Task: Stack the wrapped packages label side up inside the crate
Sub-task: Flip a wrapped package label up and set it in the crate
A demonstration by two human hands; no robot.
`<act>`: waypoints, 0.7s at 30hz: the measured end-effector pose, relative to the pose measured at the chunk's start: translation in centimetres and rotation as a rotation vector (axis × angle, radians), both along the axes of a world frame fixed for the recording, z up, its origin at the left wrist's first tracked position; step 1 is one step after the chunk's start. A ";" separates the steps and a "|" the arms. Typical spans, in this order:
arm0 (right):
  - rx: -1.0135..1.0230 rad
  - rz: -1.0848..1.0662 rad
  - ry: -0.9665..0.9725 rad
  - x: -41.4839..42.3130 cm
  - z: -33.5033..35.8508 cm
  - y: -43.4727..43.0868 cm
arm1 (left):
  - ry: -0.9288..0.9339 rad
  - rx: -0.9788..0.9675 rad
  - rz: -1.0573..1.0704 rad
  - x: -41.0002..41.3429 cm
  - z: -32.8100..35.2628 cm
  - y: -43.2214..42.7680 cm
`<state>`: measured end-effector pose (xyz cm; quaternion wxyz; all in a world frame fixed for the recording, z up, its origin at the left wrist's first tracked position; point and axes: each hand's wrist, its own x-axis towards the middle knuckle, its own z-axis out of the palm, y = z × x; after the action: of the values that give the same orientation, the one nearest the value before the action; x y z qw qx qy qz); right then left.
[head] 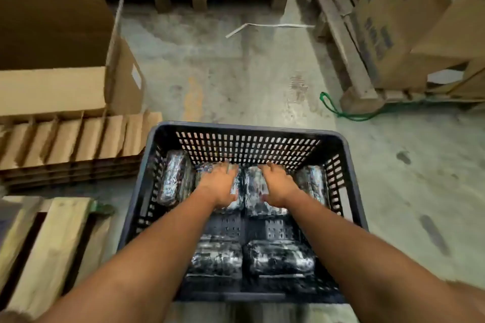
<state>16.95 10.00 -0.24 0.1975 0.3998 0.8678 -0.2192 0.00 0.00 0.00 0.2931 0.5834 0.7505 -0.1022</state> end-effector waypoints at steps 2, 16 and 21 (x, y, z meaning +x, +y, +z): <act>-0.010 0.028 -0.057 -0.2 -2.9 0.3 | -0.003 -0.070 -0.020 0.0 -3.1 0.2; 0.032 0.038 -0.100 -0.5 -7.7 2.9 | -0.089 -0.056 -0.012 -0.3 -8.8 -1.1; 0.027 -0.004 -0.097 -0.6 -7.5 2.3 | -0.089 -0.016 -0.014 -0.2 -8.5 -1.7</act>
<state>16.38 12.30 -7.77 0.2333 0.4145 0.8593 -0.1882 -0.16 -1.69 -8.48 0.3301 0.5901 0.7319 -0.0840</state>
